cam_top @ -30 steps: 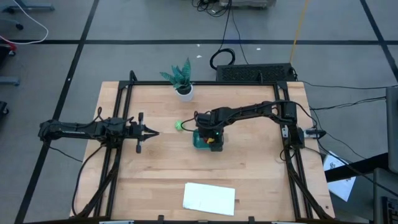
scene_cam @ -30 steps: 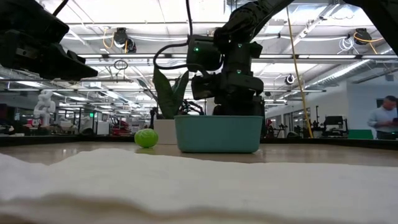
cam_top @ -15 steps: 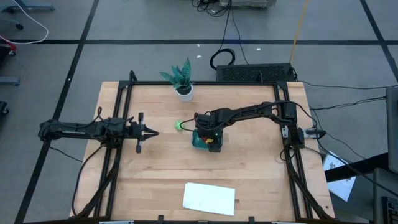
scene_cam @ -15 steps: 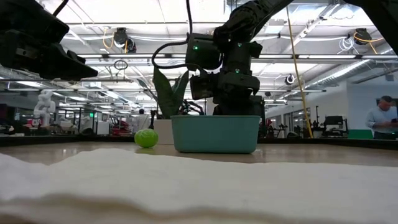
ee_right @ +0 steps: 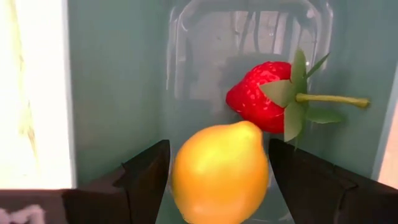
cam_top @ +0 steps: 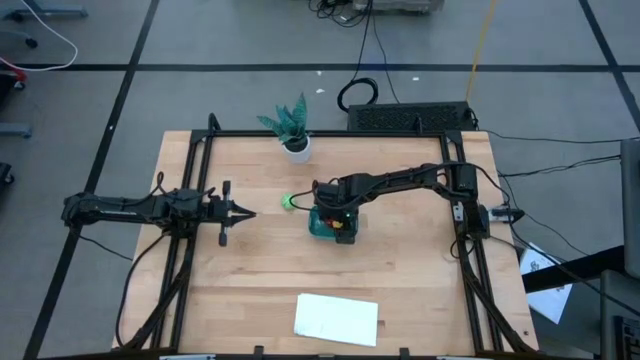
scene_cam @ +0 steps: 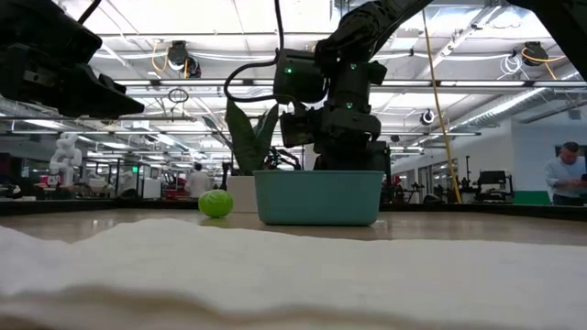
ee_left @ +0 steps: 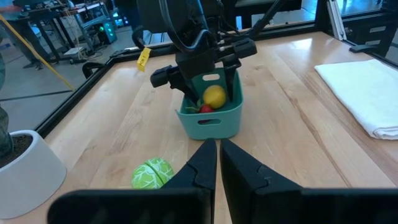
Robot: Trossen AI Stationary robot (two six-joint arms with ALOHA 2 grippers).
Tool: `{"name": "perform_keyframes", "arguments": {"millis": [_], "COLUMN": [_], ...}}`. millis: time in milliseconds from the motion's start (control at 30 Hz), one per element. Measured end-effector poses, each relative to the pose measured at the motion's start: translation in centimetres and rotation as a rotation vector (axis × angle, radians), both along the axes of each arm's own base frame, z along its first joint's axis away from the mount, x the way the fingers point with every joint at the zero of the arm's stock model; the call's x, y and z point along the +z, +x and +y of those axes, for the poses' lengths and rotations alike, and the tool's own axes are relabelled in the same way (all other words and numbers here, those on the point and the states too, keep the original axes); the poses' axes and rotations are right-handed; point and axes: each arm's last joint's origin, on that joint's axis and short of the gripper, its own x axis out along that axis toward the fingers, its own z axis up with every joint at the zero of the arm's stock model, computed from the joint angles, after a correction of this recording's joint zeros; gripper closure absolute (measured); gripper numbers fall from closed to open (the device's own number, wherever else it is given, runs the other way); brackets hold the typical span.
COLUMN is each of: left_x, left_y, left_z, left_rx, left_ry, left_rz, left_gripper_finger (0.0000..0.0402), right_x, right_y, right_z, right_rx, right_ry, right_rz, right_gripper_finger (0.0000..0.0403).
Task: Pick and placing Produce into tupperware
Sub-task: Put the yellow lemon into the blue container
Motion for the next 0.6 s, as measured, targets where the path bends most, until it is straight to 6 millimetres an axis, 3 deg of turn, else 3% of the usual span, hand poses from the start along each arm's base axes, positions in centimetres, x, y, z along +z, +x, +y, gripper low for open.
{"name": "perform_keyframes", "arguments": {"millis": [600], "left_x": [0.0], "left_y": [0.0], "left_z": [0.0], "left_rx": [0.0], "left_ry": [0.0], "left_rz": [0.0], "left_gripper_finger": [0.0376], "right_x": [0.72], "right_y": [-0.18], "right_z": [0.38], "right_rx": [0.003], "right_ry": [-0.053], "right_rz": [-0.004], "right_gripper_finger": [0.0135]}}
